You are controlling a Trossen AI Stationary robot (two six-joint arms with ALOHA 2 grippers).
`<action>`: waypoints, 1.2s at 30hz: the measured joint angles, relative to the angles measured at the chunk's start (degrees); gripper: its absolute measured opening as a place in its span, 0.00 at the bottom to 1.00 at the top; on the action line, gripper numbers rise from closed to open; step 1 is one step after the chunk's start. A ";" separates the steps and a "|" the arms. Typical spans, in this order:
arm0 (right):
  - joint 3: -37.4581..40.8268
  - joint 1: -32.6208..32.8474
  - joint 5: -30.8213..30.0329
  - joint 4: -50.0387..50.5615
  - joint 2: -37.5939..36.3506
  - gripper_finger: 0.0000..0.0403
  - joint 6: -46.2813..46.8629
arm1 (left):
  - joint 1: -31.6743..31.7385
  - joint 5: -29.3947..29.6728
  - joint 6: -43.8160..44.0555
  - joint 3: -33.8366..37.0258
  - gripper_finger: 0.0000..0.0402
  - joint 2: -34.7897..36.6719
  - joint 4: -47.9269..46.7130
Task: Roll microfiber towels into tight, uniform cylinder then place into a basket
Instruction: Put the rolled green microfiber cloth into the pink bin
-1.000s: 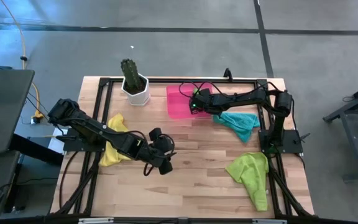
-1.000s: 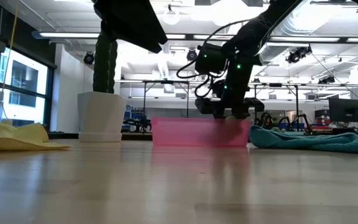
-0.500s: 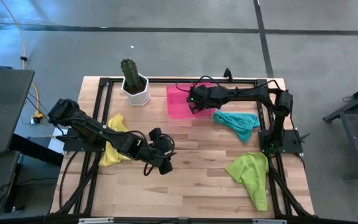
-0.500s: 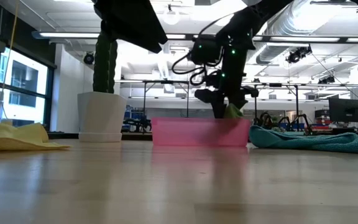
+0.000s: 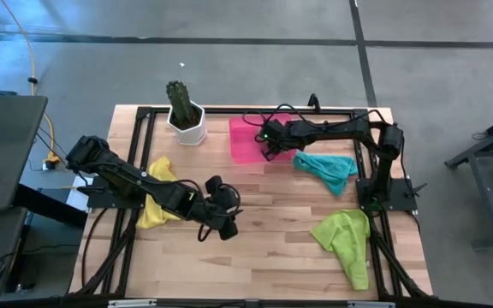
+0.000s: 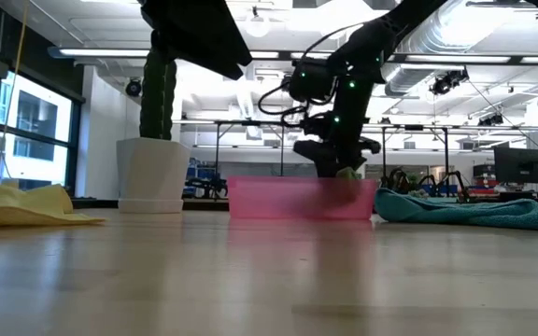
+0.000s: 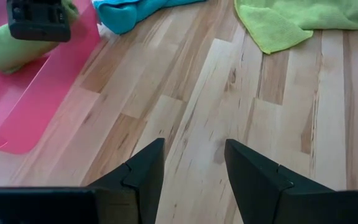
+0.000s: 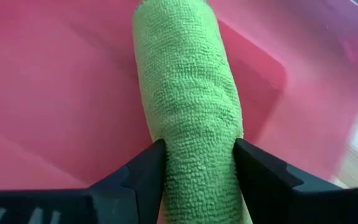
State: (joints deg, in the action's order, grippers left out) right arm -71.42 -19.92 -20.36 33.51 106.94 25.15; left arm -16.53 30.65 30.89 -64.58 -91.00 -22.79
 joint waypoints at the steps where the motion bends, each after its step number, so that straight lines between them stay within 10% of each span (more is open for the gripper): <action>1: 0.00 0.02 0.59 -1.09 0.00 0.44 -1.07 | 0.00 0.00 0.02 0.00 0.39 0.00 0.00; 24: 0.02 -0.86 -0.28 -3.80 0.00 0.44 -19.36 | -0.17 0.00 -0.44 0.00 0.39 0.00 -0.06; 36: 0.04 -2.87 4.57 -9.32 0.00 0.44 -51.58 | -0.17 -0.02 0.35 0.00 0.39 0.00 -0.06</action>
State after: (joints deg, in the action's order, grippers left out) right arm -71.37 -22.79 -15.78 24.19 106.94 -26.43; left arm -16.71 30.63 31.24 -64.58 -91.00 -22.85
